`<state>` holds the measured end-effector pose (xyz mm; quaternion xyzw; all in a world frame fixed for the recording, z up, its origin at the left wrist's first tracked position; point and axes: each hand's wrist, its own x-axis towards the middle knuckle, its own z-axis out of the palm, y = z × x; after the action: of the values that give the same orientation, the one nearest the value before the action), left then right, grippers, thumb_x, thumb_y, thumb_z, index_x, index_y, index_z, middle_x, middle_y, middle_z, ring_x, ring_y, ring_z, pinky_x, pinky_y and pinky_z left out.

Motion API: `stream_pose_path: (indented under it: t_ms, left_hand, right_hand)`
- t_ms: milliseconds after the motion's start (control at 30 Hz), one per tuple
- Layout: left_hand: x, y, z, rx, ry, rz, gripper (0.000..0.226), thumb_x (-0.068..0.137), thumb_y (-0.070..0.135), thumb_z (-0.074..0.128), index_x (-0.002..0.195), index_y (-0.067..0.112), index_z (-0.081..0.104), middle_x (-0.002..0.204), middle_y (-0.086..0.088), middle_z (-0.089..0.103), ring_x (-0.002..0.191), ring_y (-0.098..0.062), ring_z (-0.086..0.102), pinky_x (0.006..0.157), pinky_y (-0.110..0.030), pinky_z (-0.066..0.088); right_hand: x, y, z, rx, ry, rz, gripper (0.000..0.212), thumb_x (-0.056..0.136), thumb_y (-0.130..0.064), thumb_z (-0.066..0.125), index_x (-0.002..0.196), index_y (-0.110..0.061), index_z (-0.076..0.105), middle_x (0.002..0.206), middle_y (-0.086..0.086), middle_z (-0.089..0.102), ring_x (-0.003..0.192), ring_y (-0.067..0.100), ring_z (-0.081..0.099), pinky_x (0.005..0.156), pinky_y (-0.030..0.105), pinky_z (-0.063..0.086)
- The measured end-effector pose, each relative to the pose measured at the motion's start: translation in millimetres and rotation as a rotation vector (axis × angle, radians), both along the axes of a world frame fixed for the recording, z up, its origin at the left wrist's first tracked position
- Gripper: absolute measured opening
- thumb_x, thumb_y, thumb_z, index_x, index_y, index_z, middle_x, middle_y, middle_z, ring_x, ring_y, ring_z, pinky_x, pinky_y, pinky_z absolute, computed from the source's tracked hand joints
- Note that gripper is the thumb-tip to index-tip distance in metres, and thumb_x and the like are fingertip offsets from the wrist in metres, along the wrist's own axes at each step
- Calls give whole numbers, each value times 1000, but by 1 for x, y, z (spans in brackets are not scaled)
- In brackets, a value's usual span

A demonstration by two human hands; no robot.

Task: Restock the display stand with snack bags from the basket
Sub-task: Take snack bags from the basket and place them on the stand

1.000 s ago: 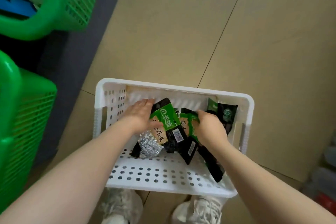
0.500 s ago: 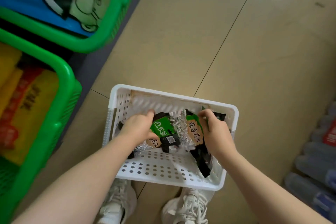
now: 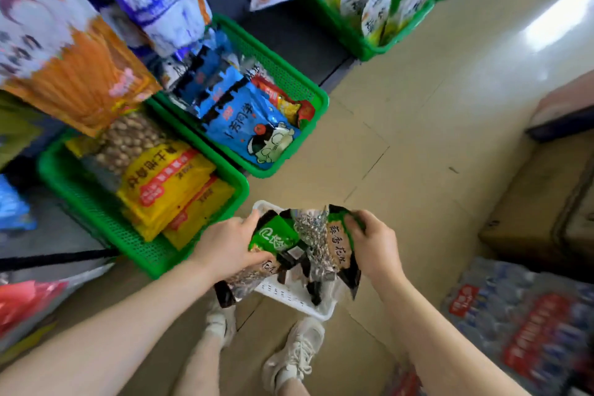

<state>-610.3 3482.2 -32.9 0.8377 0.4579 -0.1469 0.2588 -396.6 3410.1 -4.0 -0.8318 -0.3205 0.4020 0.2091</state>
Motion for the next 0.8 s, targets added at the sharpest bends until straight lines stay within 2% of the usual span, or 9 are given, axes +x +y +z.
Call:
stream_pose_path:
  t_ms: [67, 167, 300, 400, 467, 533, 600, 700, 800]
  left_hand:
    - [-22, -7, 70, 88, -5, 40, 79, 75, 64, 55, 133, 16, 32, 107, -7, 64, 95, -25, 63, 69, -35, 52]
    - [-74, -33, 170, 240, -25, 216, 81, 71, 70, 49, 130, 15, 40, 101, -10, 65, 87, -29, 65, 60, -37, 51]
    - [-148, -70, 287, 427, 43, 451, 75, 77, 63, 51, 134, 16, 37, 102, -11, 63, 85, -29, 64, 46, -30, 32]
    - [-208, -97, 366, 589, 0, 651, 71, 75, 53, 61, 127, 7, 45, 74, -14, 60, 56, -28, 57, 41, -30, 34]
    - [-248, -117, 407, 728, -53, 775, 65, 71, 48, 70, 113, 2, 52, 59, -16, 59, 49, -31, 57, 39, -31, 38]
    - [-283, -138, 444, 833, -107, 891, 59, 72, 46, 70, 108, 3, 52, 53, -13, 53, 50, -33, 58, 41, -32, 36]
    - [-318, -154, 480, 912, -148, 989, 60, 75, 47, 67, 115, 6, 48, 60, -16, 56, 64, -38, 61, 48, -35, 38]
    - [-378, -174, 526, 1096, -232, 1052, 58, 78, 46, 64, 118, 8, 49, 68, -22, 63, 68, -39, 61, 55, -41, 47]
    - [-429, -186, 568, 1281, -289, 1074, 52, 82, 45, 61, 117, 8, 50, 68, -21, 62, 69, -40, 61, 58, -44, 50]
  right_hand:
    - [-12, 8, 59, 65, 17, 46, 16, 94, -23, 49, 86, -17, 62, 70, -9, 59, 64, 17, 53, 54, 24, 43]
    - [-41, 22, 142, 124, -34, 212, 14, 90, -24, 50, 83, -17, 60, 73, -1, 61, 73, 22, 55, 66, 32, 46]
    - [-104, 45, 255, 310, -39, 439, 13, 85, -16, 54, 87, -8, 64, 76, 4, 59, 74, 19, 51, 60, 27, 31]
    - [-170, 53, 335, 455, 49, 553, 11, 85, -13, 54, 81, -9, 63, 69, 4, 56, 67, 18, 46, 59, 30, 32]
    - [-214, 55, 379, 510, 110, 649, 10, 86, -14, 55, 79, -11, 61, 67, 4, 56, 66, 18, 46, 59, 30, 34]
    - [-256, 55, 421, 558, 165, 741, 11, 85, -16, 57, 83, -9, 65, 75, 11, 62, 72, 21, 53, 65, 32, 38]
    - [-300, 51, 463, 615, 235, 789, 12, 79, -21, 61, 82, -10, 67, 83, 15, 65, 78, 25, 57, 71, 36, 42]
    - [-364, 39, 518, 715, 320, 783, 13, 77, -17, 61, 75, -4, 65, 75, 13, 58, 74, 24, 52, 71, 35, 38]
    - [-422, 41, 563, 816, 284, 746, 11, 68, -23, 59, 64, -20, 69, 68, 8, 59, 72, 25, 55, 71, 38, 43]
